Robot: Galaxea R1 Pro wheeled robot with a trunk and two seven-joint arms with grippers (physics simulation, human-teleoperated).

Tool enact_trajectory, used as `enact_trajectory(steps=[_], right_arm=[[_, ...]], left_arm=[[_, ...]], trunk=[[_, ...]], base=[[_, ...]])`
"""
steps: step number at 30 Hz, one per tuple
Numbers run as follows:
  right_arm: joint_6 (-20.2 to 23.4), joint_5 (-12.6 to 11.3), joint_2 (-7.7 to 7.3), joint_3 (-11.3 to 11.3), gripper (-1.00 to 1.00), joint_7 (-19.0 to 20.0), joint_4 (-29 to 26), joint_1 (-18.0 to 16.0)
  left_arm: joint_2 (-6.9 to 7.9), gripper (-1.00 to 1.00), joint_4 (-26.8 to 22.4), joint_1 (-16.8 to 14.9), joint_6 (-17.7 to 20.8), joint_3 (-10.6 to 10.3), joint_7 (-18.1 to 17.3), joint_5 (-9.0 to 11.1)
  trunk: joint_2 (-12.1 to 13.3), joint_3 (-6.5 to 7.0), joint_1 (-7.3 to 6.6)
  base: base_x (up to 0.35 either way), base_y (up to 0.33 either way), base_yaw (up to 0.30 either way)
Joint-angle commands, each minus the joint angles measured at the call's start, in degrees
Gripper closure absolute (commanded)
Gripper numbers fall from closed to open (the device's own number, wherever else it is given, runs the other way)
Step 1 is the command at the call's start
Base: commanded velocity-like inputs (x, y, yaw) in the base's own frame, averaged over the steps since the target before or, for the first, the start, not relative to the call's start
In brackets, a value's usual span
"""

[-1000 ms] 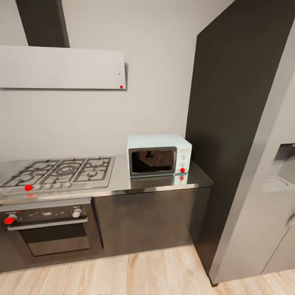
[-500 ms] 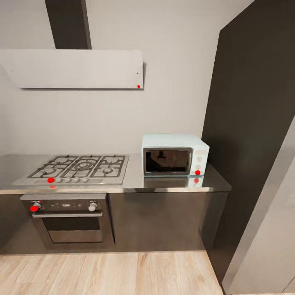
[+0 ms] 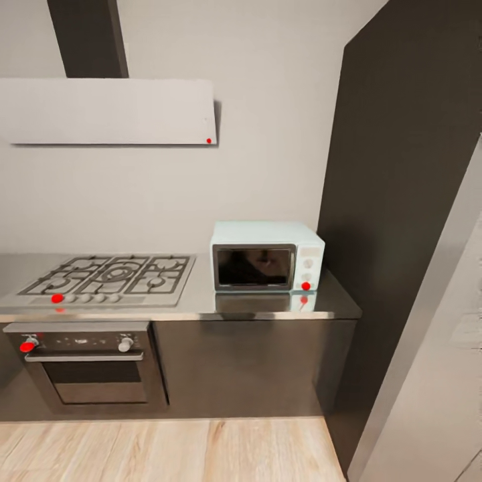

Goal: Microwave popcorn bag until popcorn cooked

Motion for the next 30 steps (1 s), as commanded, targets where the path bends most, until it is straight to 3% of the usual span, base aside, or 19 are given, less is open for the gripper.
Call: enact_trajectory(steps=[1,10,17,30], right_arm=[[-0.29,0.57,-0.07,-0.49,-1.00,-0.12,0.15,-0.06],[0.04,0.72,0.13,-0.19,-1.00,-0.04,0.15,-0.06],[-0.01,0.66,0.06,-0.30,-1.00,-0.09,0.15,-0.06],[-0.02,0.97,0.20,0.07,-1.00,-0.03,0.15,-0.06]], left_arm=[[-0.02,-1.00,0.05,-0.04,-0.20,-0.49,0.20,0.46],[0.05,-1.00,0.05,-0.04,-0.20,-0.48,0.20,0.47],[0.07,-1.00,0.05,-0.04,-0.20,-0.45,0.20,0.47],[0.07,-1.00,0.05,-0.04,-0.20,-0.49,0.23,0.55]], trunk=[[-0.04,-0.07,0.01],[-0.04,-0.07,0.01],[-0.04,-0.07,0.01],[-0.04,-0.07,0.01]], base=[[0.101,-0.275,0.000],[0.083,-0.235,0.000],[0.005,-0.015,0.140],[0.000,0.000,0.007]])
